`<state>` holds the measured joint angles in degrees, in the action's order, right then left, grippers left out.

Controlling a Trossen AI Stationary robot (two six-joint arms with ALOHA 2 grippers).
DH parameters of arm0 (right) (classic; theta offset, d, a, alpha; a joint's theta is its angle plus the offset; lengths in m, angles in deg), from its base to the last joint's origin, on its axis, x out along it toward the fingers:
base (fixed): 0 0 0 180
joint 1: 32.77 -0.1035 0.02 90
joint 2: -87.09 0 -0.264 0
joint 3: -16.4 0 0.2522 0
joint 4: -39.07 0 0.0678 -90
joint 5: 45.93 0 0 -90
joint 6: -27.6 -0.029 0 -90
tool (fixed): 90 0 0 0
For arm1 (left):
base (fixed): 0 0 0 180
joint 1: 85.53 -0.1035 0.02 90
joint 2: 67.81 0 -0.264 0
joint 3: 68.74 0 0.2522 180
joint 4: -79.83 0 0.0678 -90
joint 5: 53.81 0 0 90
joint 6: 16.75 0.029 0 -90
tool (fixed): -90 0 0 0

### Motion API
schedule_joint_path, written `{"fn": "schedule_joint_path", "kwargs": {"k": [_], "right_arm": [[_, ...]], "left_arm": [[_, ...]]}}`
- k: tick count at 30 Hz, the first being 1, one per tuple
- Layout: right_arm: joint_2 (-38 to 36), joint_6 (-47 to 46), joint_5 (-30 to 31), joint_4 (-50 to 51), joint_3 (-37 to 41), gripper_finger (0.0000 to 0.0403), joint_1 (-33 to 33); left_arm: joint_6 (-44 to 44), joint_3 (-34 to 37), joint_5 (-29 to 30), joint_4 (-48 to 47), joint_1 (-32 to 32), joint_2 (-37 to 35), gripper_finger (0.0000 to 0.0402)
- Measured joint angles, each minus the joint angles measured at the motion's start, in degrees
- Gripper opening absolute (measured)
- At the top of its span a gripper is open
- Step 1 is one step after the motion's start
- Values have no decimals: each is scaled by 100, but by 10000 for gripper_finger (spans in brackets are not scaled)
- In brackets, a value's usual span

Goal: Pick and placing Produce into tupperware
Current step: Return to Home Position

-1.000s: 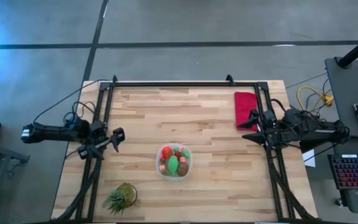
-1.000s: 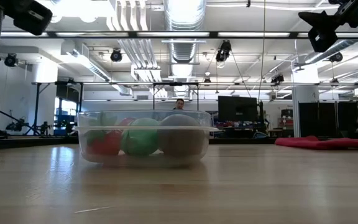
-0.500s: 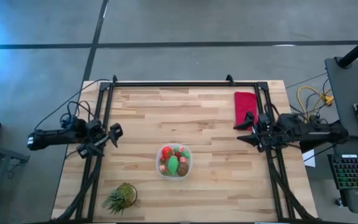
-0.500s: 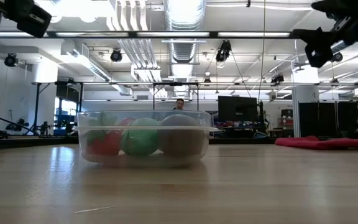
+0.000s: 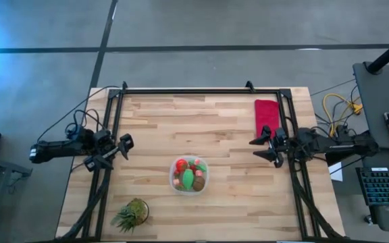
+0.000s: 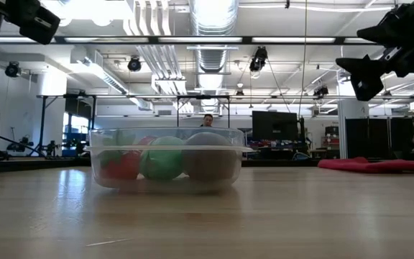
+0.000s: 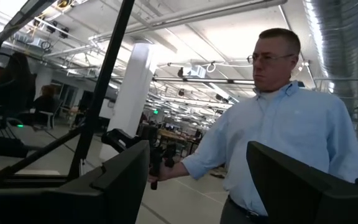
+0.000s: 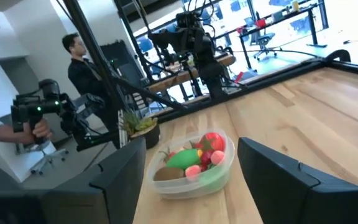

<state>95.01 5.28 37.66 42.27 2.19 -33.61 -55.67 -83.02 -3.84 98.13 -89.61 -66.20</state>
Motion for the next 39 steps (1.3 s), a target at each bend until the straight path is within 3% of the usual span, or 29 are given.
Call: {"fn": "schedule_joint_path", "kwargs": {"k": [18, 26, 29, 33, 39], "right_arm": [[2, 290, 375, 769, -7, 249, 6], [0, 894, -95, 396, -7, 245, 11], [1, 1226, -96, 391, -7, 248, 13], [2, 1399, -97, 428, -7, 248, 13], [3, 1357, -93, 404, -7, 244, 13]], "left_arm": [[32, 7, -140, -12, 0, 46, 255], [932, 9, -1210, -11, 1, 114, 255], [733, 11, -1266, -14, 0, 114, 255], [48, 11, -1267, -762, -22, 134, 255], [698, 7, -1001, -1281, -30, 175, 255]]}}
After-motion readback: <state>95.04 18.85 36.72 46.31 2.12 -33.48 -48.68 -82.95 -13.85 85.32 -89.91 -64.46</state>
